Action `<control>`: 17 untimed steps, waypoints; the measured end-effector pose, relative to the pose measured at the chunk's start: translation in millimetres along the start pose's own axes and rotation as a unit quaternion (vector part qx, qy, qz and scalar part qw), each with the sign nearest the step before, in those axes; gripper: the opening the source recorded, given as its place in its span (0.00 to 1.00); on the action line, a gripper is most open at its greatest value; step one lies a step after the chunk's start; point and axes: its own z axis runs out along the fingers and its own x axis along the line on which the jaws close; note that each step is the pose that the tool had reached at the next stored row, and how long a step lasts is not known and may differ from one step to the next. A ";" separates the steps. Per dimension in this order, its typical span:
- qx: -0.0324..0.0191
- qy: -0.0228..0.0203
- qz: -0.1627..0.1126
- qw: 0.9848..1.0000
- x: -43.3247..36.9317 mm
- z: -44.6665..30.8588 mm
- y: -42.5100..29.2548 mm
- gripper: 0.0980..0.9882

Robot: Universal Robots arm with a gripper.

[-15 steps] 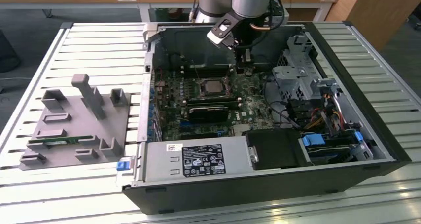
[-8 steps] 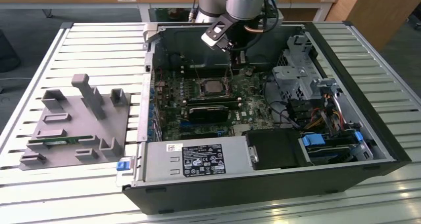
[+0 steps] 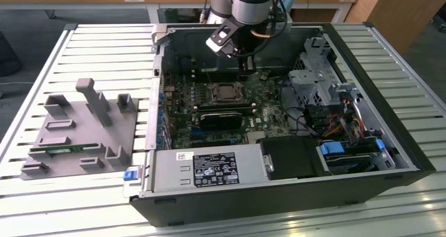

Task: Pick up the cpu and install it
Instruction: 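Close the cpu cover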

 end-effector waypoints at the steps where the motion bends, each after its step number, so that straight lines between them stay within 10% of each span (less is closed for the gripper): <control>1: 0.000 0.000 0.000 1.000 0.0 0.6 -2.3 0.01; 17: 0.000 0.000 0.000 1.000 -12.7 7.0 -33.8 0.01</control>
